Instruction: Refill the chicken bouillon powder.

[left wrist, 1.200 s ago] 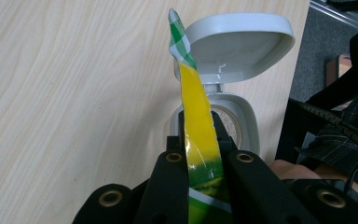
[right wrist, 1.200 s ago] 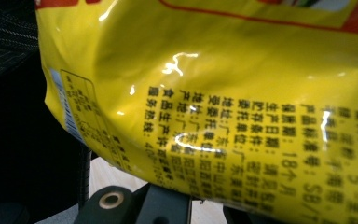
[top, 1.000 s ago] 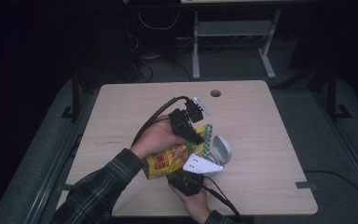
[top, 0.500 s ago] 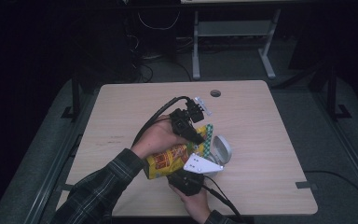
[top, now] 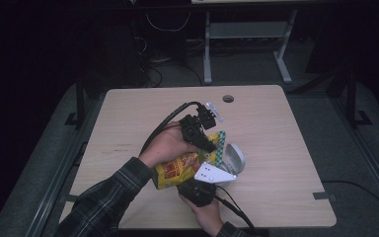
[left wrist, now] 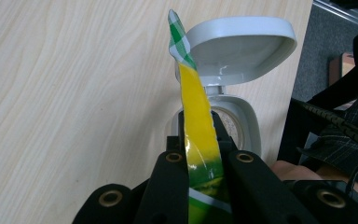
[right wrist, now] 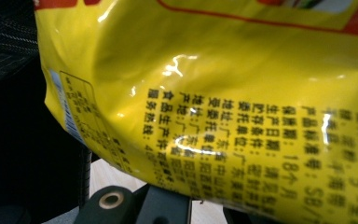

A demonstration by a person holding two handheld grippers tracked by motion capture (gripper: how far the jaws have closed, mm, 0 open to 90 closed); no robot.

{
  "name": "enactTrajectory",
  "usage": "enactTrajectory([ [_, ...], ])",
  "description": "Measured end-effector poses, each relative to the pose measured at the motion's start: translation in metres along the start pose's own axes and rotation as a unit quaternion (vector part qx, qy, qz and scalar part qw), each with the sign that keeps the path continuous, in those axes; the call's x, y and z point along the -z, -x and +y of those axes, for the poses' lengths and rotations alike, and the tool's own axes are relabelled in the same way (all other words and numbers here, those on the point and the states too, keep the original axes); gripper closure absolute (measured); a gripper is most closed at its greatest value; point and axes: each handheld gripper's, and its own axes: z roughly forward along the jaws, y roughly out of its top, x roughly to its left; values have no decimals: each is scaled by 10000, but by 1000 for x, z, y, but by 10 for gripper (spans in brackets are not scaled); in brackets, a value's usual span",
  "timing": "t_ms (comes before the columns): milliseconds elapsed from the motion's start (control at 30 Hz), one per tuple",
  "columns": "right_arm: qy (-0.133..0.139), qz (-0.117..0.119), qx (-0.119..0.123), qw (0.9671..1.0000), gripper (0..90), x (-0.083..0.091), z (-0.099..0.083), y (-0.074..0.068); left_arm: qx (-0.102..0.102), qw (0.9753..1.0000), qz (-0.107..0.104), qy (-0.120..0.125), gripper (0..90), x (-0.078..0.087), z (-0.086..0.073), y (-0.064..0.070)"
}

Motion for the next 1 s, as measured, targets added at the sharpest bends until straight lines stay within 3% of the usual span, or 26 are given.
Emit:
enactTrajectory([
  [1000,-14,18,24,10000,898,-1,0,1,13,10000,33,7,894,0,-1,-1],
])
